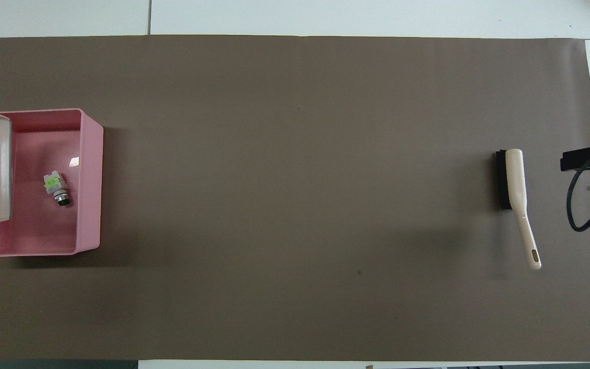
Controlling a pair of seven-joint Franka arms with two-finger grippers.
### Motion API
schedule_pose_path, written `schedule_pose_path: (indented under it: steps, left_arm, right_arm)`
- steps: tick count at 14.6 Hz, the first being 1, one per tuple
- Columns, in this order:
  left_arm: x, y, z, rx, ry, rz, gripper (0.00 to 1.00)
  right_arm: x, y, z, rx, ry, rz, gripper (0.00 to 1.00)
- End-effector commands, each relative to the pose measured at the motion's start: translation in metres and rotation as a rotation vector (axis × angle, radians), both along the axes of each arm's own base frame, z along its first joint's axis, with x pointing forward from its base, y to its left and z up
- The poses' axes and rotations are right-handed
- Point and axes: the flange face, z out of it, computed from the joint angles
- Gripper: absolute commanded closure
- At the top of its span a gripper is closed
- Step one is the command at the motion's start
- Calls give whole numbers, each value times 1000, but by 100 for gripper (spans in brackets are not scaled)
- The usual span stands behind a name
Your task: Clean e-waste and dump in bin
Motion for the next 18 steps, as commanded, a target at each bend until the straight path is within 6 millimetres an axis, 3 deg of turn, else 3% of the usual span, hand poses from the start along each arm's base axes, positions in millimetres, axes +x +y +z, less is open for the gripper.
schedule_pose_path:
  steps: [1, 5, 7, 8, 10, 14, 18]
  left_arm:
    - [-5, -9, 5, 29, -18, -26, 100]
    - [7, -46, 18, 113, -55, -59, 100]
    - [9, -63, 21, 164, -36, -57, 100]
    - [11, -67, 23, 169, -37, -64, 100]
    - [10, -66, 23, 171, -32, -56, 100]
    - [12, -60, 43, 161, -6, -75, 100]
    - [22, -68, 80, -91, -5, -55, 100]
  right_arm:
    - [19, -3, 29, 30, 59, -100, 0]
    - [17, 4, 27, 35, 104, -112, 0]
    - [16, 23, 25, 33, 112, -77, 0]
    - [14, 16, 24, 36, 117, -91, 0]
    - [12, 14, 24, 38, 123, -94, 0]
    - [11, 16, 22, 41, 136, -104, 0]
    - [11, 27, 22, 52, 138, -126, 0]
